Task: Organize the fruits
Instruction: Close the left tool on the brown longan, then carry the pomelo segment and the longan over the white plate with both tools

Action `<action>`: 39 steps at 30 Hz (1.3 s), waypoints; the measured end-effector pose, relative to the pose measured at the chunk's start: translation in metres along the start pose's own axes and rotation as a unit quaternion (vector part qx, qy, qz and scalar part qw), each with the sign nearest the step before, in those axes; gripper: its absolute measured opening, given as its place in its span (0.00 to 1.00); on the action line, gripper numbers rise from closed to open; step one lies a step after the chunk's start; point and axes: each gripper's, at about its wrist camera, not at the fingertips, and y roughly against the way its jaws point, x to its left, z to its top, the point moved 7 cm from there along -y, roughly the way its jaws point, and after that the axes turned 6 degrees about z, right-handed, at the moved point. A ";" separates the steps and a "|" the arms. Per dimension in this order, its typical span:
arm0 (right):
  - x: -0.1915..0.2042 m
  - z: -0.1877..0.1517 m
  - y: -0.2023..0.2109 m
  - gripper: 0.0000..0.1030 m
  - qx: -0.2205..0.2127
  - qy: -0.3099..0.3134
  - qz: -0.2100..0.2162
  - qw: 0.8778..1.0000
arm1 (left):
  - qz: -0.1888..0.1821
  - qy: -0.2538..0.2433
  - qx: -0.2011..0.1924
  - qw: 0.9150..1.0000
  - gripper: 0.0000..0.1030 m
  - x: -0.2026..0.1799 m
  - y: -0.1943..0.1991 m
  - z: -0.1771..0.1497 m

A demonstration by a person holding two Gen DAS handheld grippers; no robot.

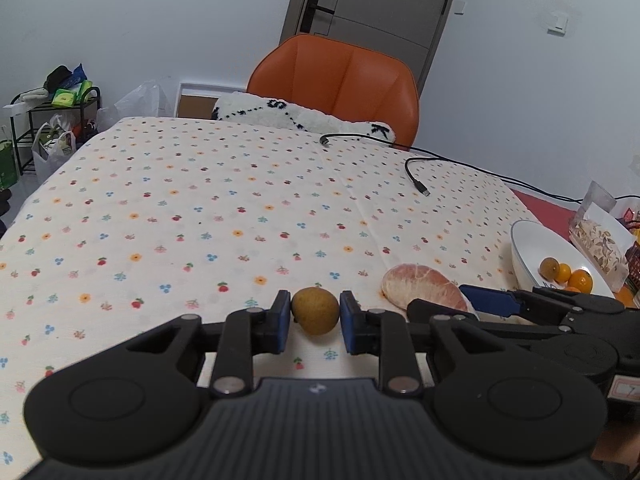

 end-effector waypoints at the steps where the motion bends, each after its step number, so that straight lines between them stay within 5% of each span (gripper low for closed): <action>1: 0.001 0.000 0.000 0.49 -0.002 0.002 -0.001 1.000 | 0.000 0.001 0.000 1.000 0.24 0.000 0.000 0.000; 7: 0.002 0.000 0.004 0.39 -0.002 -0.005 0.007 1.000 | 0.000 0.000 -0.002 1.000 0.24 -0.001 0.005 0.000; 26: -0.013 0.012 0.055 0.38 -0.053 -0.041 0.010 0.998 | -0.015 -0.019 -0.027 0.999 0.24 -0.030 0.022 0.014; 39: -0.060 0.016 0.089 0.38 -0.090 -0.075 -0.028 0.993 | -0.032 -0.040 -0.038 0.998 0.24 -0.064 0.028 0.019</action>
